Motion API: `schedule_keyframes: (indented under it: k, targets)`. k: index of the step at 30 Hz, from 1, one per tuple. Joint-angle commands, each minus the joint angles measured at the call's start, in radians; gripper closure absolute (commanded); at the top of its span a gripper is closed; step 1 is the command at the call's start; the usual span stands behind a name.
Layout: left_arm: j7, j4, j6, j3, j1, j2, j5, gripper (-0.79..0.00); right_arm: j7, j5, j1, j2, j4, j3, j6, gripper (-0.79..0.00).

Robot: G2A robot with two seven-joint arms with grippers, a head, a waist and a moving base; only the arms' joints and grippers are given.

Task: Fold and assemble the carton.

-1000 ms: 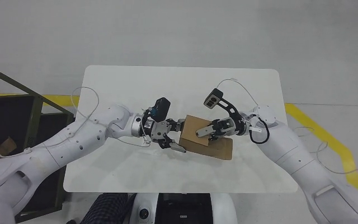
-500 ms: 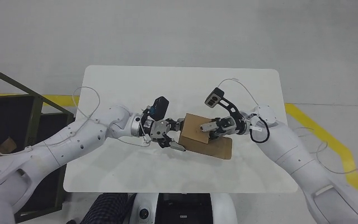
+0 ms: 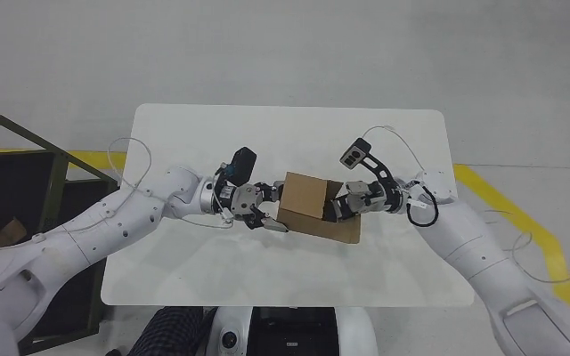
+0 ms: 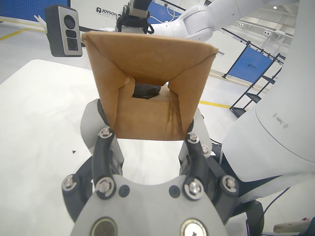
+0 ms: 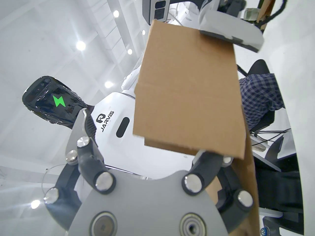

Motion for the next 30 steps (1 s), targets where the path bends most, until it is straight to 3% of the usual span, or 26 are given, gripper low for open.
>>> schedule_keyframes:
  k: [1, 3, 5, 14, 15, 16, 17, 20, 30]
  targets:
    - [0.013, 0.002, 0.0, -0.005, 0.002, 0.006, 0.007, -0.4, -0.007, -0.035, -0.012, 0.009, 0.004, 0.03, -0.007, -0.646]
    - [0.025, 0.006, 0.0, -0.012, 0.005, 0.013, 0.014, -0.391, -0.021, -0.072, -0.03, 0.021, 0.002, 0.061, -0.018, -0.345]
    - [0.034, 0.005, 0.0, -0.018, 0.008, 0.018, 0.018, -0.391, -0.04, -0.102, -0.05, 0.033, -0.015, 0.092, -0.016, -0.271]
    - [0.046, -0.002, 0.0, -0.039, 0.022, 0.035, 0.035, -0.403, -0.127, -0.186, -0.155, 0.078, -0.136, 0.226, 0.017, -0.243]
    - [0.045, -0.002, 0.0, -0.041, 0.024, 0.036, 0.034, -0.4, -0.14, -0.206, -0.164, 0.083, -0.147, 0.24, 0.022, -0.209]
    - [0.044, 0.0, 0.0, -0.044, 0.025, 0.037, 0.034, -0.4, -0.154, -0.227, -0.172, 0.087, -0.162, 0.253, 0.028, -0.108]
    - [0.042, 0.0, 0.0, -0.047, 0.027, 0.038, 0.033, -0.4, -0.168, -0.25, -0.181, 0.092, -0.179, 0.264, 0.036, -0.065]
    - [0.037, 0.003, 0.0, -0.054, 0.032, 0.041, 0.027, -0.4, -0.208, -0.303, -0.209, 0.103, -0.238, 0.297, 0.059, 0.0]
    - [0.009, -0.014, 0.0, -0.075, 0.048, 0.039, 0.008, -0.409, -0.349, -0.44, -0.272, 0.115, -0.424, 0.33, 0.146, 0.0]
